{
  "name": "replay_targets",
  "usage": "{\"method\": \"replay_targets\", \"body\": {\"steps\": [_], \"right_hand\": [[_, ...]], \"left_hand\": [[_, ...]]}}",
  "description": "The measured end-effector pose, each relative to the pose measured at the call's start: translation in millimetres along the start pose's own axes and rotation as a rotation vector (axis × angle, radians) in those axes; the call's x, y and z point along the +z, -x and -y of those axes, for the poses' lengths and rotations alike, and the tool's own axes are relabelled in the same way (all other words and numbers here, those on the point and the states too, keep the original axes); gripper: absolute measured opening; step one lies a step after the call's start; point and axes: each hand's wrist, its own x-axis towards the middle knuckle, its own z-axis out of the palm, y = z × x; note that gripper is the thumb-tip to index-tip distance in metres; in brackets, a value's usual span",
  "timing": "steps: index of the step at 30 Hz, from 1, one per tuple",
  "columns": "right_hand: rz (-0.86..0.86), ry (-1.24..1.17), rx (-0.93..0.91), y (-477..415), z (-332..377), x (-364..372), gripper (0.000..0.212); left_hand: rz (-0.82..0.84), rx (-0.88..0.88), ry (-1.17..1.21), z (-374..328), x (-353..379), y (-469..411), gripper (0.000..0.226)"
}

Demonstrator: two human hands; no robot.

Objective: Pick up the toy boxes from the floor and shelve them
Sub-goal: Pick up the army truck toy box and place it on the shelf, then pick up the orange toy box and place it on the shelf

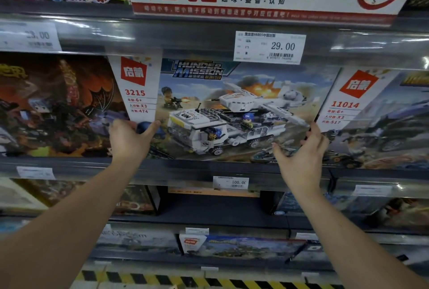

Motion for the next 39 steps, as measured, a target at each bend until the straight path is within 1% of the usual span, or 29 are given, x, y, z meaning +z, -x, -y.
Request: {"method": "replay_targets", "body": {"steps": [3, 7, 8, 12, 16, 19, 22, 25, 28, 30, 33, 39], "right_hand": [[0.012, 0.012, 0.005, 5, -1, -1, 0.087], [0.045, 0.009, -0.007, 18, 6, -1, 0.082], [0.06, 0.003, -0.012, 23, 10, 1, 0.08], [0.146, -0.048, -0.028, 49, 32, 10, 0.075], [0.278, -0.115, -0.074, 92, 52, 32, 0.07], [0.413, -0.121, -0.1, 135, 53, 60, 0.066], [0.574, -0.094, -0.078, 185, 41, 94, 0.063], [0.719, -0.047, -0.036, 242, 13, 133, 0.062], [0.871, 0.017, -0.003, 306, -34, 172, 0.059], [0.974, 0.068, 0.055, 348, -70, 195, 0.057], [1.106, 0.148, 0.139, 408, -134, 228, 0.058], [1.287, 0.306, 0.294, 509, -279, 292, 0.057]], "left_hand": [[0.073, 0.013, -0.027, 7, -4, 5, 0.063], [0.116, -0.01, -0.037, 10, -16, 25, 0.06], [0.127, -0.026, -0.047, 10, -21, 30, 0.059], [0.15, -0.07, -0.069, 25, -47, 54, 0.042], [0.226, -0.108, -0.109, 58, -84, 82, 0.039], [0.214, -0.141, -0.18, 100, -109, 106, 0.034], [0.228, -0.24, -0.214, 154, -125, 136, 0.029], [0.242, -0.353, -0.306, 217, -130, 173, 0.031], [0.275, -0.496, -0.362, 292, -126, 216, 0.037], [0.318, -0.578, -0.39, 344, -117, 248, 0.037], [0.399, -0.705, -0.423, 421, -93, 298, 0.038], [0.508, -0.94, -0.474, 571, -24, 401, 0.05]]}}
